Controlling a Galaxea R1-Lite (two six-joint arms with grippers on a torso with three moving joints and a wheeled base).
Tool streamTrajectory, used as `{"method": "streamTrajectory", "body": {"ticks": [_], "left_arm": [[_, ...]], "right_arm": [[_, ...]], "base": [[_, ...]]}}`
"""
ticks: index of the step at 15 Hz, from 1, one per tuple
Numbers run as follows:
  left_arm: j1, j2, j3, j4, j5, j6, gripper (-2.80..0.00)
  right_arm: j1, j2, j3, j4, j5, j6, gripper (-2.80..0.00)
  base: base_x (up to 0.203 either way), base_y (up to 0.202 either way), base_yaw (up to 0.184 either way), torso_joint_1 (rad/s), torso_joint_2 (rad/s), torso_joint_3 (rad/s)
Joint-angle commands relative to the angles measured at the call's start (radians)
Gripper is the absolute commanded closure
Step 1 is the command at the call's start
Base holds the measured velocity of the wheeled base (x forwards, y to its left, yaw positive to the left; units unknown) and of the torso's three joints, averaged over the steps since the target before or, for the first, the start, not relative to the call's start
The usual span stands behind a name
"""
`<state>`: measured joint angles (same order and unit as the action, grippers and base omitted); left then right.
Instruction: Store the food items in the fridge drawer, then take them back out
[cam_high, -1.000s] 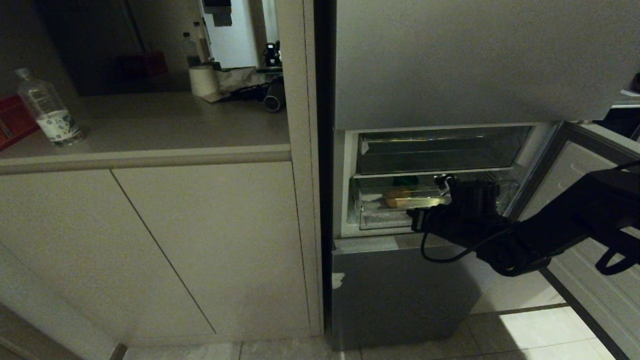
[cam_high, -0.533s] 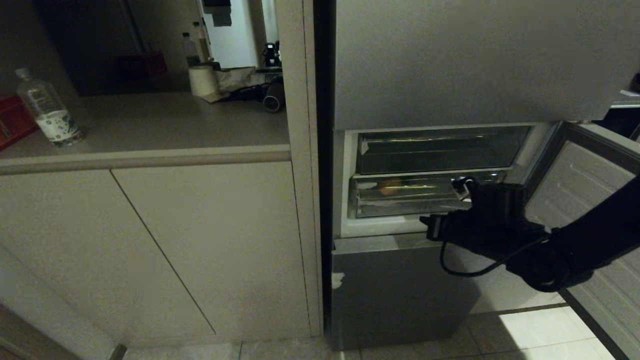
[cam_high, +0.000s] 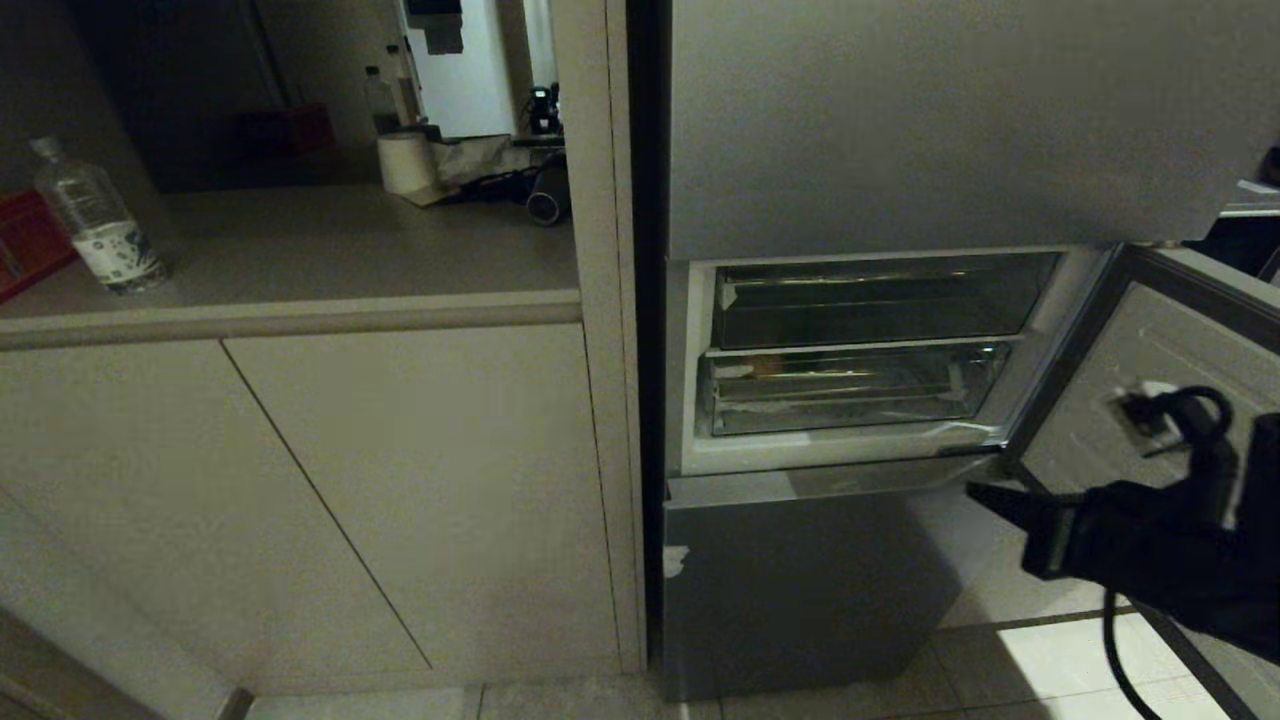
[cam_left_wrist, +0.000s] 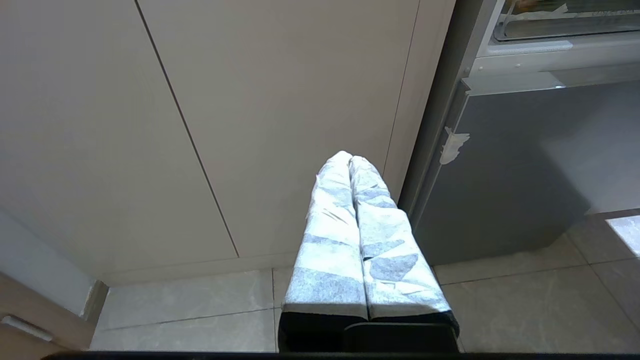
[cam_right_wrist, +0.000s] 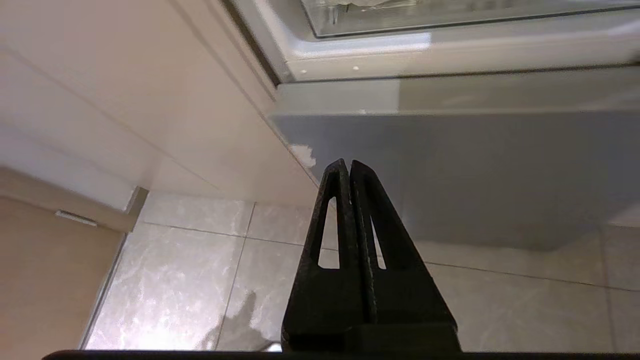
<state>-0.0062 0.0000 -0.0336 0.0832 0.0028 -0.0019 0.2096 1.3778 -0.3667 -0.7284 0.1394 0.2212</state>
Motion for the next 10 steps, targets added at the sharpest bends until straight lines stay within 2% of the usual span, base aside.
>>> {"method": "streamTrajectory", "body": {"ticks": [1,3,5,8,10], "left_arm": [[0.0,0.002,0.0,0.0,0.0,0.0,0.0],[0.0,0.002,0.0,0.001,0.0,0.0,0.0],[0.0,0.002,0.0,0.0,0.0,-0.001,0.0],[0.0,0.002,0.0,0.0,0.0,0.0,0.0],[0.0,0.002,0.0,0.001,0.0,0.0,0.0]], "right_arm": [[-0.003,-0.359,0.111,0.072,-0.003,0.0,0.0],[-0.004,-0.572,0.178,0.175,-0.026,-0.004,0.0],[-0.009,-0.813,0.222,0.336,-0.067,-0.033,0.0],[-0.015,-1.079,0.297,0.554,-0.152,-0.148,0.0],[-0.047,-1.109,0.373,0.601,-0.184,-0.221,0.0]], "base": [[0.0,0.0,0.0,0.0,0.0,0.0],[0.0,0.0,0.0,0.0,0.0,0.0],[0.0,0.0,0.0,0.0,0.0,0.0],[0.0,0.0,0.0,0.0,0.0,0.0],[0.0,0.0,0.0,0.0,0.0,0.0]]}}
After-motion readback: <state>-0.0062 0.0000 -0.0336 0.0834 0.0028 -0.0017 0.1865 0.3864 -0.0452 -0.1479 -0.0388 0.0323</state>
